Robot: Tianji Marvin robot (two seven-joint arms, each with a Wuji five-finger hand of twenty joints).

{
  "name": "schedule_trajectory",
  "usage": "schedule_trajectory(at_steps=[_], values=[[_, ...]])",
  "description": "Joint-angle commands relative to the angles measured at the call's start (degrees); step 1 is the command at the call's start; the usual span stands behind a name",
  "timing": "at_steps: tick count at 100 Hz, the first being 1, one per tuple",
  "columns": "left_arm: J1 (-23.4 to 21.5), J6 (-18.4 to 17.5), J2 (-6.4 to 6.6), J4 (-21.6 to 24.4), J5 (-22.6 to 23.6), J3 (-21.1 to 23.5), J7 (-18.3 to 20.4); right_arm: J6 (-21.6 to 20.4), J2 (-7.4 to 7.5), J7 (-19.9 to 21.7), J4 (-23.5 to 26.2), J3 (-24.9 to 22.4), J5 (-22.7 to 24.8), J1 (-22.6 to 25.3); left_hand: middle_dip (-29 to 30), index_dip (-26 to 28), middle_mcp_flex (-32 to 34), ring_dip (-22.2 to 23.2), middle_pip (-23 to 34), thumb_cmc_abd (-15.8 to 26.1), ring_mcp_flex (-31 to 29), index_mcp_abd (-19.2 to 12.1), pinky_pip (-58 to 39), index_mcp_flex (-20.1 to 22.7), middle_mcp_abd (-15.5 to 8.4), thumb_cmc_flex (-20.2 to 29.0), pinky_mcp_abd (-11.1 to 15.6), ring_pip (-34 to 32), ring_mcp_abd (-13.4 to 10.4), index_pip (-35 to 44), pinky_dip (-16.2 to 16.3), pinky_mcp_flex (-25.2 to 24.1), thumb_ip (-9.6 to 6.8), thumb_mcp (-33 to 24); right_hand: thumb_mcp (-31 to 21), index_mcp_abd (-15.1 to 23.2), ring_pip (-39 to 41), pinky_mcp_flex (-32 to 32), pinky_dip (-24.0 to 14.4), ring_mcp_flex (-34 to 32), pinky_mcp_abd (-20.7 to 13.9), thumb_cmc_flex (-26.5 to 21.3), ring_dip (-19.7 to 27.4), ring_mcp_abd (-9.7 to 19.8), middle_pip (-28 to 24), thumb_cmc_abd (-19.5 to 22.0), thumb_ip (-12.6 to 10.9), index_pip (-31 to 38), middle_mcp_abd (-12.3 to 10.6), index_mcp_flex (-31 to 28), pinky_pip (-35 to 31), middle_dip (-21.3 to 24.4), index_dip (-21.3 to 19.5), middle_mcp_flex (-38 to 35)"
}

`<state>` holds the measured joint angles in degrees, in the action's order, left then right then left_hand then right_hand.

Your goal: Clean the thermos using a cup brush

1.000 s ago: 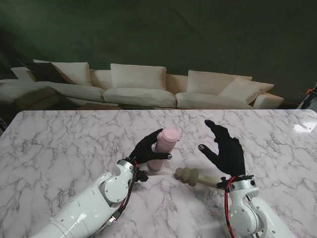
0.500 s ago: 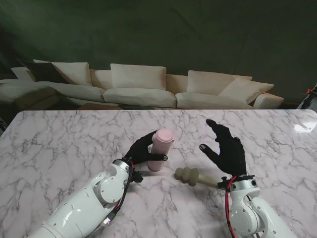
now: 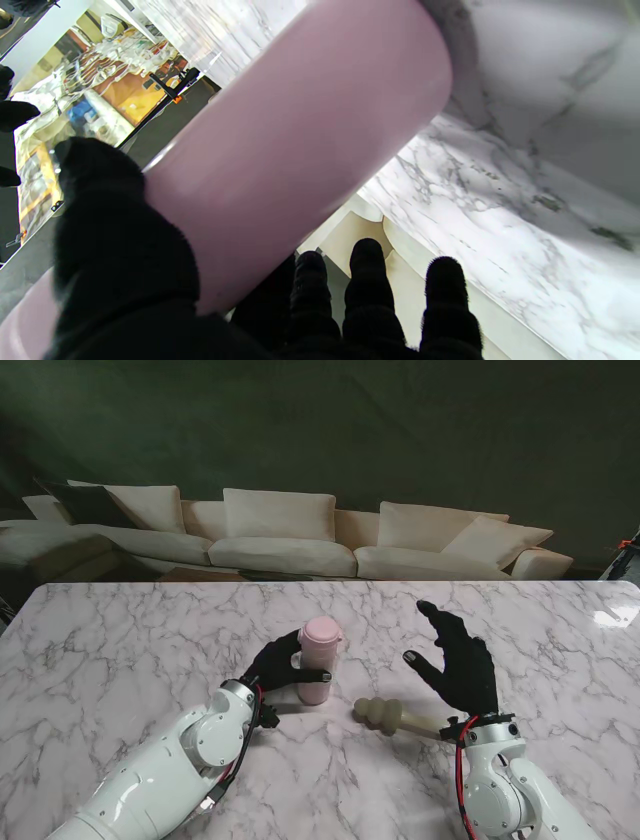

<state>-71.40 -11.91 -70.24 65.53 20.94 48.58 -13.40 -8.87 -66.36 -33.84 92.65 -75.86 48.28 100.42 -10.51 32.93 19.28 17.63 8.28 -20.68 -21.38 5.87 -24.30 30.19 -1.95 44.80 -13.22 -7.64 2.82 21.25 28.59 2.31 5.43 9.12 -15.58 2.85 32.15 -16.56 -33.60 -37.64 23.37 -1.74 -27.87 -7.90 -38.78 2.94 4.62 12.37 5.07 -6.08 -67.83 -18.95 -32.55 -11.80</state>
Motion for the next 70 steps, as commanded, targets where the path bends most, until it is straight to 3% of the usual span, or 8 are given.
schedule_trajectory(at_steps=[1,42,70], values=[[-0.7,0.8,0.41,-1.2,0.7,-0.2,0.9,0.0,-0.19,0.1,0.1,0.0,-0.1,0.3,0.5,-0.5,-1.4,0.2,-0.5,11.4,1.2,-8.9,-1.4,5.8,-2.1,5.8,0.7,1.0,-0.8,0.3,1.7,-0.5,-4.24,-7.6,1.8,0.9,-0.9,1.1,-1.2,1.6,-2.2,-1.5,0.9,1.3,-0.8,2.9,-1.4,-1.7,-0.4,0.6,0.8,0.3,-1.2,1.8],[-0.6,0.8,0.79,-1.4,2.0,-0.3,1.2,0.3,-0.22,0.4,0.0,0.2,-0.3,0.1,0.6,-3.5,-1.9,0.2,-1.3,3.1,1.7,-7.4,-1.2,4.0,-1.2,-2.2,0.1,1.2,-0.1,-2.8,1.7,-0.6,-4.29,-7.5,2.1,0.8,-0.8,1.3,-1.3,1.7,-2.2,-1.9,0.9,1.2,-0.8,3.2,-1.4,-2.1,-0.3,0.5,0.9,0.3,-1.6,2.0],[-0.6,1.1,1.16,-1.3,2.8,-0.2,1.8,0.3,-0.22,0.4,-0.1,0.2,-0.4,0.1,0.8,-4.7,-2.4,0.1,-2.0,-0.7,2.0,-6.2,-0.9,0.8,-0.7,-3.7,-0.3,1.3,0.5,-6.1,1.7,-0.6,-4.03,-7.6,2.3,0.8,-0.8,1.4,-1.2,1.8,-2.3,-2.0,0.9,1.3,-0.8,3.2,-1.4,-2.3,-0.3,0.5,1.0,0.3,-1.9,2.0]])
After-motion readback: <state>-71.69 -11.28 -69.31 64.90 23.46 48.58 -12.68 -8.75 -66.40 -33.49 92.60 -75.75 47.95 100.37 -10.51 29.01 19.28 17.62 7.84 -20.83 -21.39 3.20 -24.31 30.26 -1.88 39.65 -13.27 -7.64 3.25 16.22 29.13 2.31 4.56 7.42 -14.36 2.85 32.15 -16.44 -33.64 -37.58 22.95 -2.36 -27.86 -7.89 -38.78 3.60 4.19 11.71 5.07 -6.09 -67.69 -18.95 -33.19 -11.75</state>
